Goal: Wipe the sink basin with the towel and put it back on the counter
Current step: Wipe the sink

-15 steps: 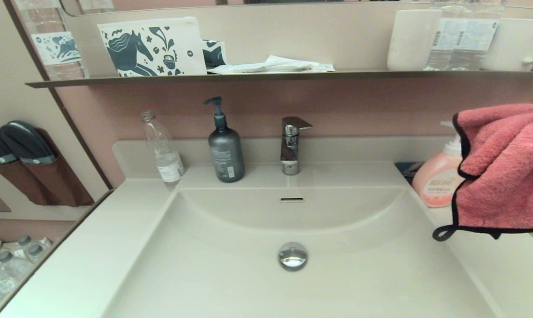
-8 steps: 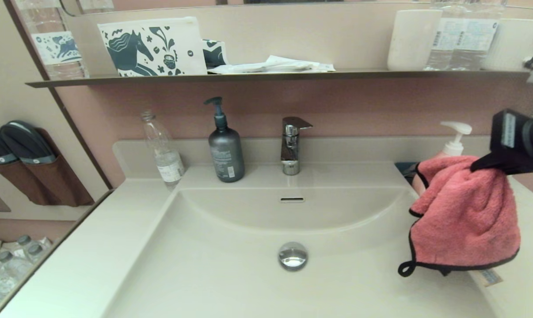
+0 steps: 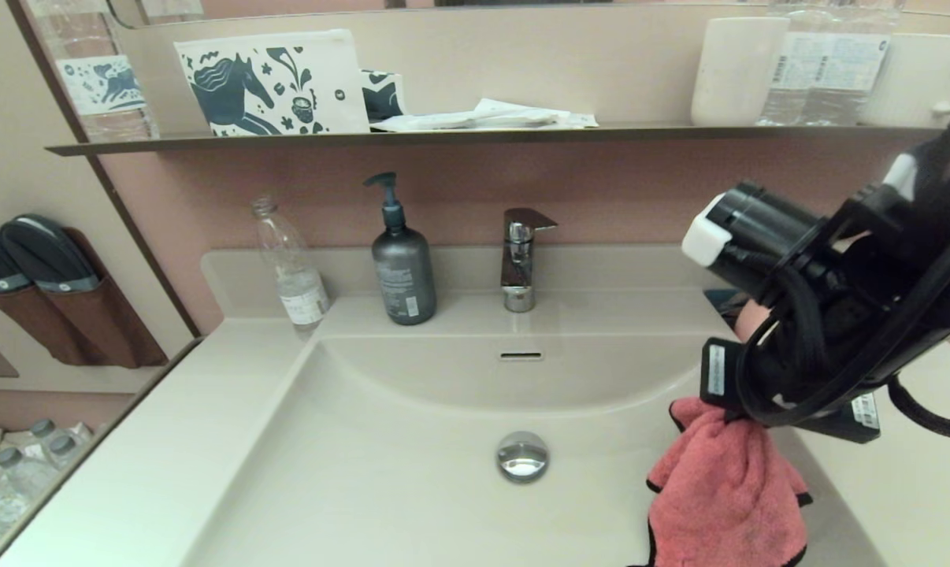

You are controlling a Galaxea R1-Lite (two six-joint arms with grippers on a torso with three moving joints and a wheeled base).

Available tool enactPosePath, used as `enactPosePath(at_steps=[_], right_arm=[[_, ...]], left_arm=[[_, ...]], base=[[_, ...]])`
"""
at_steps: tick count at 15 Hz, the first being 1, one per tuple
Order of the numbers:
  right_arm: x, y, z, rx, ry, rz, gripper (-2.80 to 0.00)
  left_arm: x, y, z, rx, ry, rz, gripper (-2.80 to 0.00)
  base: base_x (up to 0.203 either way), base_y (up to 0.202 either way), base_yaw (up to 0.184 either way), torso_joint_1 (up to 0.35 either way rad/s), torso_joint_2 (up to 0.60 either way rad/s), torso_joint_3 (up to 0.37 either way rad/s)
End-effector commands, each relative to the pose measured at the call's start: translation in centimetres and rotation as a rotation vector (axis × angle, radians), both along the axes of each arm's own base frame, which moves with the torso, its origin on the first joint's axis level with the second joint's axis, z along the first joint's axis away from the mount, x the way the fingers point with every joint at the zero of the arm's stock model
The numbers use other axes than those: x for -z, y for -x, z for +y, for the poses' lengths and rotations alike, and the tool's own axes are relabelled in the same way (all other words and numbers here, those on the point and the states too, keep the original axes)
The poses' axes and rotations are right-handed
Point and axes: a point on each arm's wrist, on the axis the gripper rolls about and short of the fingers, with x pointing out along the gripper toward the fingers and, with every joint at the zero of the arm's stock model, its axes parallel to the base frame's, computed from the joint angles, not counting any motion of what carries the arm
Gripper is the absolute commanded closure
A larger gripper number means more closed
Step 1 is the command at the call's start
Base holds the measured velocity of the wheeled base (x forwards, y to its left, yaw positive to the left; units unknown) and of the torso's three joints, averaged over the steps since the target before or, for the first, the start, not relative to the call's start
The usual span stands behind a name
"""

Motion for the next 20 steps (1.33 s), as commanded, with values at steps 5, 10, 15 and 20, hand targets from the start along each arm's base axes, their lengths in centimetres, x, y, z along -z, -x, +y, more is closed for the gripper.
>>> enactPosePath(at_steps=[5, 10, 15, 20], right_arm=[[6.8, -1.3, 1.3, 0.009, 0.236, 0.1, 0.0], [10.2, -1.6, 2.5, -0.015, 0.271, 0.139, 0.0], [12.2, -1.3, 5.0, -0.057, 0.229, 0.165, 0.0], [13.1, -1.5, 5.9, -0.057, 0.143, 0.201, 0.0]], left_arm=[[0.0, 0.0, 0.0, -0.001, 0.0, 0.001, 0.0], [0.0, 0.0, 0.0, 0.0, 0.0, 0.001, 0.0], [0.0, 0.0, 0.0, 0.0, 0.0, 0.001, 0.0], [0.0, 0.0, 0.0, -0.001, 0.0, 0.001, 0.0]], base=[[0.0, 0.0, 0.0, 0.0, 0.0, 0.0], [0.0, 0.0, 0.0, 0.0, 0.0, 0.0], [0.0, 0.0, 0.0, 0.0, 0.0, 0.0], [0.0, 0.0, 0.0, 0.0, 0.0, 0.0]])
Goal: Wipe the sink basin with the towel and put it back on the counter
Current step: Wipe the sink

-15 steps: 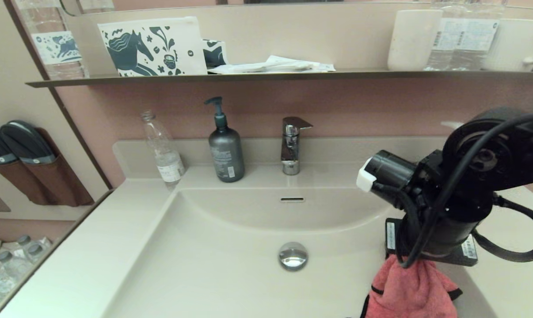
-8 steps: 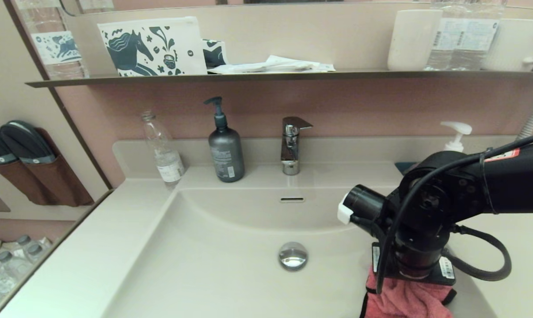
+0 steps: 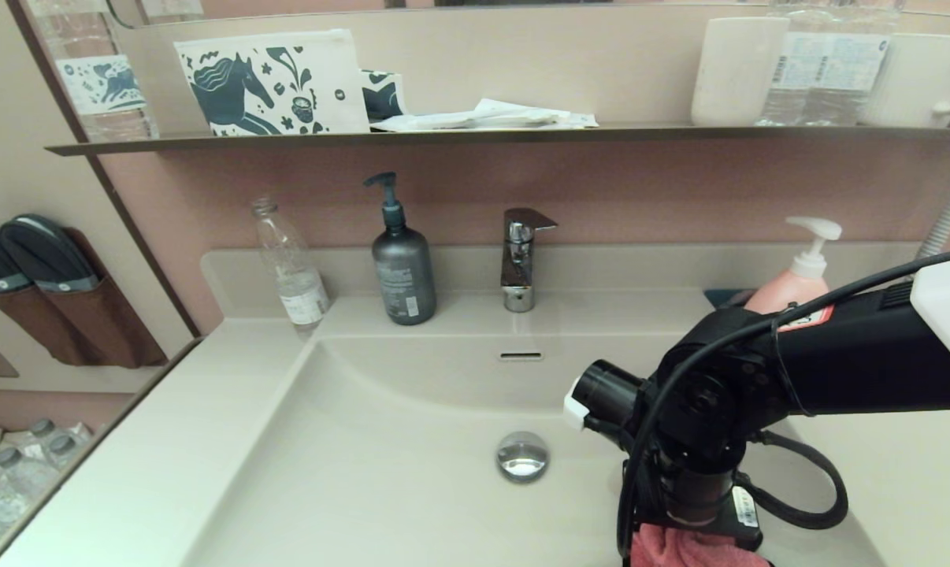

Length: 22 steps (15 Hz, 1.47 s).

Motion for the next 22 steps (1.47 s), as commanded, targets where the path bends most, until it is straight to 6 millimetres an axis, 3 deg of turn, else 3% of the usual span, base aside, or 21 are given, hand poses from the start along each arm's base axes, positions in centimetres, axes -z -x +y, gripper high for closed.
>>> enactPosePath(at_steps=[1, 4, 10, 14, 22], right_arm=[[0.3, -0.3, 0.5, 0.001, -0.053, 0.011, 0.0], [1.0, 0.0, 1.4, -0.025, -0.072, 0.037, 0.0], [1.7, 0.8, 5.5, -0.125, -0.109, 0.011, 0.0], [1.4, 0.6, 7.5, -0.186, -0.255, -0.039, 0.0], [2.0, -1.0, 11.2, -0.261, -0.363, -0.021, 0.0]], left_arm=[[0.0, 0.0, 0.0, -0.001, 0.0, 0.001, 0.0], [0.0, 0.0, 0.0, -0.001, 0.0, 0.001, 0.0], [0.0, 0.0, 0.0, 0.0, 0.0, 0.001, 0.0], [0.0, 0.0, 0.0, -0.001, 0.0, 0.001, 0.0], [0.0, 0.0, 0.0, -0.001, 0.0, 0.001, 0.0]], base=[[0.0, 0.0, 0.0, 0.0, 0.0, 0.0], [0.0, 0.0, 0.0, 0.0, 0.0, 0.0], [0.0, 0.0, 0.0, 0.0, 0.0, 0.0], [0.0, 0.0, 0.0, 0.0, 0.0, 0.0], [0.0, 0.0, 0.0, 0.0, 0.0, 0.0]])
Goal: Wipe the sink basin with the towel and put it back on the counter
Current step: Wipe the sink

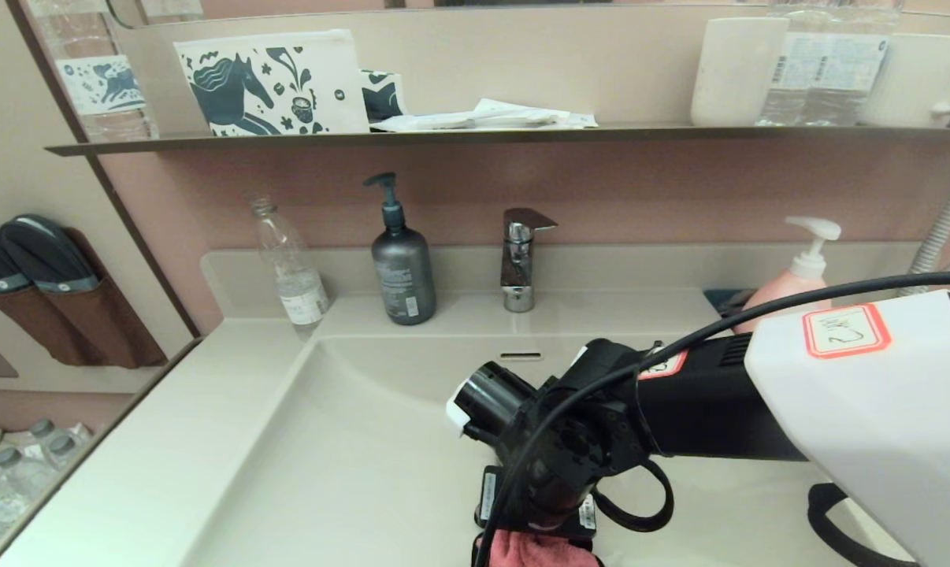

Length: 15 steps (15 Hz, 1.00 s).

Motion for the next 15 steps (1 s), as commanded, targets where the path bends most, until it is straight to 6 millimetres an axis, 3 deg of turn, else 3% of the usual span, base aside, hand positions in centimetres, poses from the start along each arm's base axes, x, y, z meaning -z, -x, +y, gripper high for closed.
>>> enactPosePath(at_steps=[1, 11, 15], right_arm=[[0.6, -0.5, 1.2, -0.012, -0.021, 0.006, 0.0], [-1.0, -0.5, 5.3, -0.158, -0.167, -0.163, 0.0], [0.0, -1.0, 6.3, -0.169, -0.109, -0.311, 0.0]], left_arm=[[0.0, 0.0, 0.0, -0.001, 0.0, 0.001, 0.0], [0.0, 0.0, 0.0, 0.0, 0.0, 0.001, 0.0], [0.0, 0.0, 0.0, -0.001, 0.0, 0.001, 0.0]], base=[[0.0, 0.0, 0.0, 0.0, 0.0, 0.0], [0.0, 0.0, 0.0, 0.0, 0.0, 0.0], [0.0, 0.0, 0.0, 0.0, 0.0, 0.0]])
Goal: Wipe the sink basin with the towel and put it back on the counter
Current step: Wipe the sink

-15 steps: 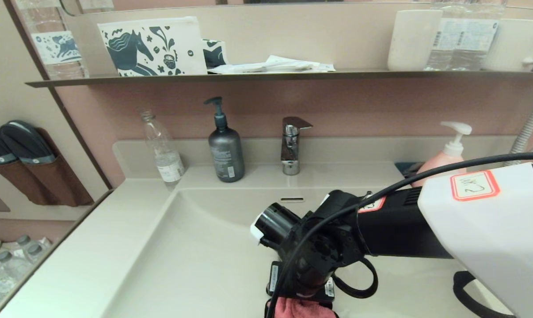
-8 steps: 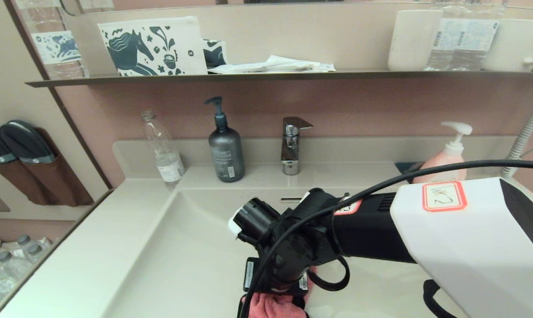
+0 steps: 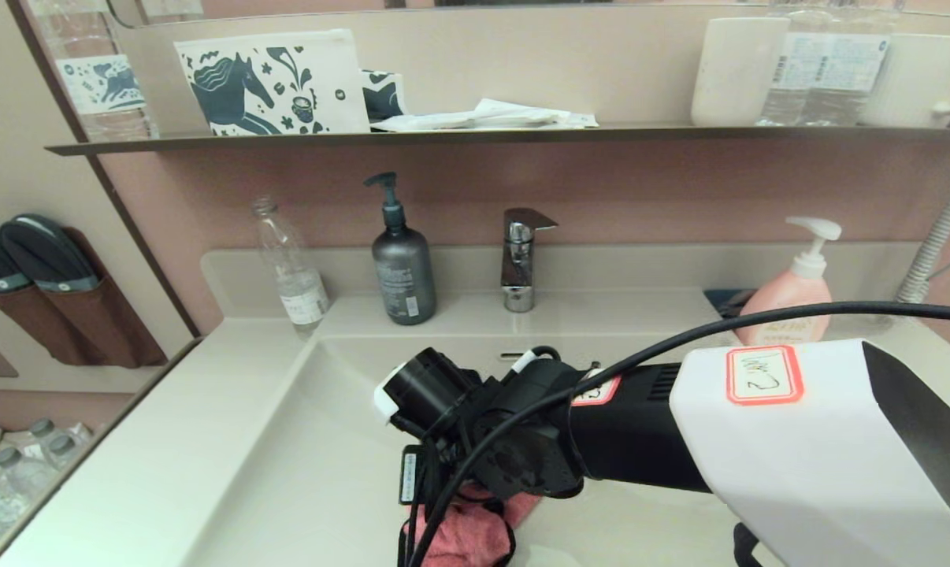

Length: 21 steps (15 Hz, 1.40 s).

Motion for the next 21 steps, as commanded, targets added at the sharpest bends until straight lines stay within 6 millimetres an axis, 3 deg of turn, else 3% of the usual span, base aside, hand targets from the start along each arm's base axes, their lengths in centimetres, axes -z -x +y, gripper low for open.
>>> enactPosePath(at_steps=[1, 14, 21], right_arm=[[0.8, -0.4, 0.3, 0.017, 0.02, -0.05, 0.0], [2.7, -4.9, 0.8, 0.061, -0.033, -0.295, 0.0], [3.8, -6.3, -0.2, 0.119, 0.17, -0.426, 0.0]], left_arm=[[0.0, 0.0, 0.0, 0.0, 0.0, 0.001, 0.0], [0.0, 0.0, 0.0, 0.0, 0.0, 0.001, 0.0], [0.0, 0.0, 0.0, 0.0, 0.0, 0.001, 0.0]], base=[[0.0, 0.0, 0.0, 0.0, 0.0, 0.0], [0.0, 0.0, 0.0, 0.0, 0.0, 0.0], [0.0, 0.0, 0.0, 0.0, 0.0, 0.0]])
